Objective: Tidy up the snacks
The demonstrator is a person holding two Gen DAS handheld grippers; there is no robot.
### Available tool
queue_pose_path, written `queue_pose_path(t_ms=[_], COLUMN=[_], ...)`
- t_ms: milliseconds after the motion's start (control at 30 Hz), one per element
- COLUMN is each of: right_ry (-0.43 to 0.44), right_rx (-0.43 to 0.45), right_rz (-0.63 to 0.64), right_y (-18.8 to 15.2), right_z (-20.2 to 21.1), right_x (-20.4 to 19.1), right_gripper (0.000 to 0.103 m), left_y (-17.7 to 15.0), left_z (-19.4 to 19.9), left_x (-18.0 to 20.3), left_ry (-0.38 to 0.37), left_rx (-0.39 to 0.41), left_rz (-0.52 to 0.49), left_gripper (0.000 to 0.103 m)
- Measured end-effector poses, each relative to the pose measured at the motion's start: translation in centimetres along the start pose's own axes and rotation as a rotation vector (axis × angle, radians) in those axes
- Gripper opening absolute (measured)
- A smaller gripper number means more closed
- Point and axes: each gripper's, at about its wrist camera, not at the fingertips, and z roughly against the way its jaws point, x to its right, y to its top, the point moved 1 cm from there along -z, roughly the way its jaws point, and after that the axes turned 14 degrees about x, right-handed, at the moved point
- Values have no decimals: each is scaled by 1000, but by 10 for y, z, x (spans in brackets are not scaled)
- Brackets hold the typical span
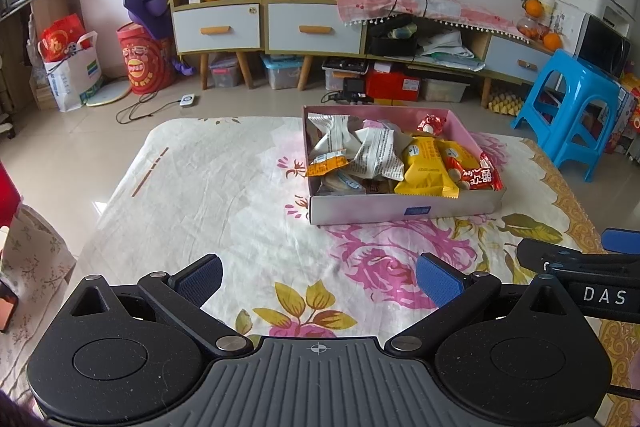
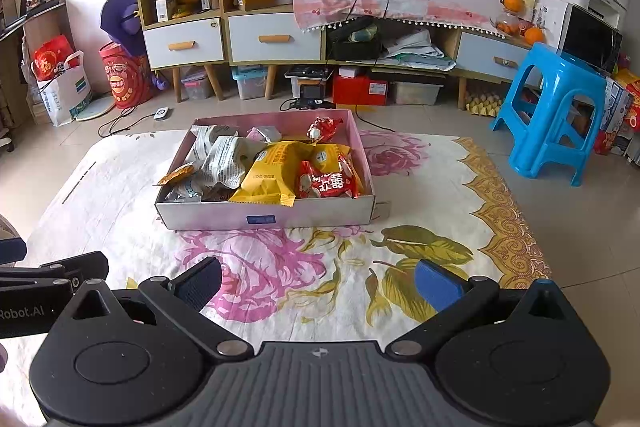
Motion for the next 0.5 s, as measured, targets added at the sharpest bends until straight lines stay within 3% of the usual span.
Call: queue_pose_path(t_ms=[500], right_ry=[0], right_rx=[0], right_rz=[-1], right_y=[0], right_z=[0], right_x=[0], right_gripper=[95], left_y=[-6], left_z=[-1], left_x=[-2], left_ry=[6], left_rx=[-10], left_rz=[5], left_gripper=[103])
